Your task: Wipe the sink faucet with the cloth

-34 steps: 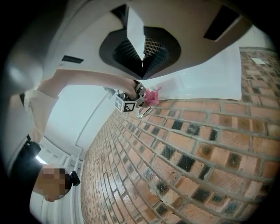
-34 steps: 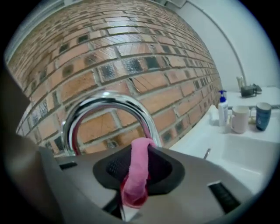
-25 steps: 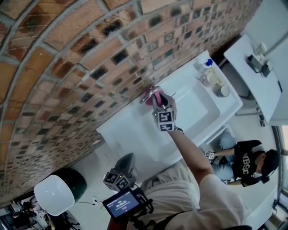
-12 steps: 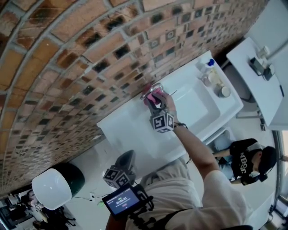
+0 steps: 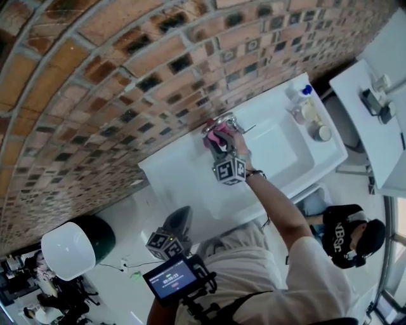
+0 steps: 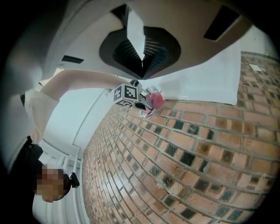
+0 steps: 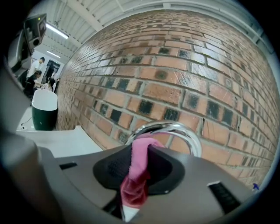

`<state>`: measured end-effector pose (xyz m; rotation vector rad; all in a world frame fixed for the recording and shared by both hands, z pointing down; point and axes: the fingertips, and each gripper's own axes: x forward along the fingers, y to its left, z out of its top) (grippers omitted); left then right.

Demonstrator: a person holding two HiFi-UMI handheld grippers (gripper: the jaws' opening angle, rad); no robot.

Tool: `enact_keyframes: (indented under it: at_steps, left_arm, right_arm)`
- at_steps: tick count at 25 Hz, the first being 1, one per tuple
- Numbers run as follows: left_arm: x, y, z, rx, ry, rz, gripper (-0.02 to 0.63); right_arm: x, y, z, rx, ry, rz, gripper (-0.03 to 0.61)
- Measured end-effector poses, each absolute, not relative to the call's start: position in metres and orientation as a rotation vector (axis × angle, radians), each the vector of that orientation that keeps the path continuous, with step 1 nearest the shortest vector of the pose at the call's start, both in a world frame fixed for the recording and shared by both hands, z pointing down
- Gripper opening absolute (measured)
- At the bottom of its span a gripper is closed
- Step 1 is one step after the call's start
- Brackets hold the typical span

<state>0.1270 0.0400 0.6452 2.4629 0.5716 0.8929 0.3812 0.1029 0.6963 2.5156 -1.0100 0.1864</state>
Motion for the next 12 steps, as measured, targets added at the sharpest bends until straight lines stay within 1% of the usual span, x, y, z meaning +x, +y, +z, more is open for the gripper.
enact_keyframes:
  at_steps: [8, 12]
  left_arm:
    - [0.131, 0.045, 0.630, 2.474, 0.510, 0.840, -0.015]
    - [0.123, 0.042, 0.633, 2.473, 0.481, 0.828, -0.015]
  right_arm:
    - [0.383, 0.106, 0.710, 2.690, -1.099, 0.352, 0.103]
    - [0.368, 0.100, 0.730, 2.646, -1.117, 0.435, 0.103]
